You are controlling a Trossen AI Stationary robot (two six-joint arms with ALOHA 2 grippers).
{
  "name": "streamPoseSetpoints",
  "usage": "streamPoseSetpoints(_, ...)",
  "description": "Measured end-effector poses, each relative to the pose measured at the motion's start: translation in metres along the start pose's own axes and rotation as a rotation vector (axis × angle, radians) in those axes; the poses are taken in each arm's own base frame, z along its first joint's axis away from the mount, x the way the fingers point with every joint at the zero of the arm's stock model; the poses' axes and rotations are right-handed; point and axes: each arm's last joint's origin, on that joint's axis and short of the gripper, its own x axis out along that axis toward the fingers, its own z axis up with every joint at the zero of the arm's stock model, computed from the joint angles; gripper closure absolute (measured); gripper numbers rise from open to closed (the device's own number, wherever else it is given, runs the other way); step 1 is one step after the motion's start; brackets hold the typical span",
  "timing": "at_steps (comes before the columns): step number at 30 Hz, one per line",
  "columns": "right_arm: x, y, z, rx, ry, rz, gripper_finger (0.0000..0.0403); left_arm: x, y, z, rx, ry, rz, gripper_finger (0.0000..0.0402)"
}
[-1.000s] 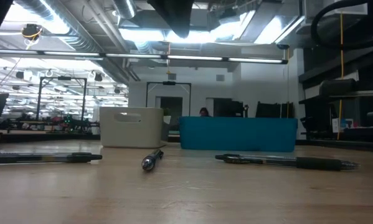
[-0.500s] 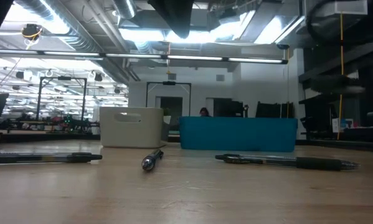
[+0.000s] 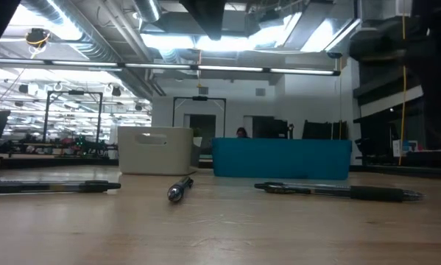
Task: Sort pens & pencils
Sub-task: Put the black pen into the gray bin
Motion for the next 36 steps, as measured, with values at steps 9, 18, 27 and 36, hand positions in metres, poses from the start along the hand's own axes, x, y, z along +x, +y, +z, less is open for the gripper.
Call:
streamPoseSetpoints(9, -0.015, 0.003, 0.008, 0.064, -0.030, -0.012, 0.0367, -0.007, 0.060, 0.028, -0.091, -0.030, 0.005, 0.0379)
streamPoseSetpoints(18, -0.034, -0.004, 0.019, 0.076, -0.097, -0.128, 0.0368, -0.002, 0.071, 0.033, -0.129, -0.014, 0.010, 0.0379)
streamPoseSetpoints(27, -0.057, -0.014, 0.031, 0.116, -0.183, -0.302, 0.0368, -0.016, 0.062, 0.026, -0.162, -0.067, 0.007, 0.0379)
streamPoseSetpoints(36, -0.079, -0.024, 0.034, 0.242, -0.293, -0.546, 0.0368, -0.008, 0.034, -0.009, -0.236, -0.166, 0.114, 0.0379)
